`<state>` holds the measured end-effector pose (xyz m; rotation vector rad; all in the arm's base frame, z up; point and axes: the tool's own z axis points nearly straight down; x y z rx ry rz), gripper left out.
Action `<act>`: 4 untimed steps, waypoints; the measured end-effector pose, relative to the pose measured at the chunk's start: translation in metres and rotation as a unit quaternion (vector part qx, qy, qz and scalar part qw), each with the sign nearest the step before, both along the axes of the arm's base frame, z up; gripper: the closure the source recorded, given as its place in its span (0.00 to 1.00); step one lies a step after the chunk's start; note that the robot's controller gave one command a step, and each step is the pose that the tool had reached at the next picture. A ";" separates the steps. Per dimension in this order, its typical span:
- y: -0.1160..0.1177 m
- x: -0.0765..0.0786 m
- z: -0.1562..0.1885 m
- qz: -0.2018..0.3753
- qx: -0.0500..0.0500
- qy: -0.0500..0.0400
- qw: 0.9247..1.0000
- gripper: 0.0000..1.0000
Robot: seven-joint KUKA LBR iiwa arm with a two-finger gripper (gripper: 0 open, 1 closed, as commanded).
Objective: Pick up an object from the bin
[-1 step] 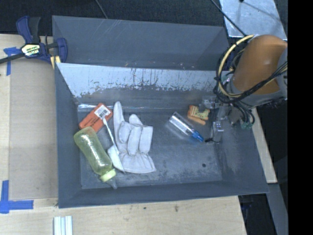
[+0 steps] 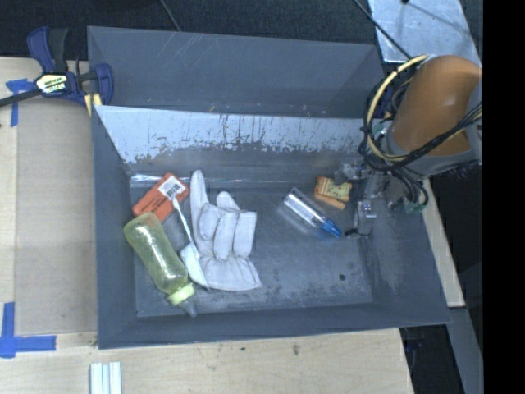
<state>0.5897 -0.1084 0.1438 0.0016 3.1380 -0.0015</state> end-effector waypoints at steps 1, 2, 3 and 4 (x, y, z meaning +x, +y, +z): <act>0.027 -0.007 -0.029 -0.007 0.000 -0.002 1.000 0.00; 0.035 -0.009 -0.006 -0.002 0.002 0.006 1.000 0.00; 0.034 -0.002 0.056 0.001 0.000 -0.002 1.000 0.00; 0.048 0.003 0.005 0.011 0.000 -0.004 1.000 0.00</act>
Offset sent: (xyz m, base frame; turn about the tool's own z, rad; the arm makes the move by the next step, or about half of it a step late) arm -0.0026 0.0303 0.0572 -0.0069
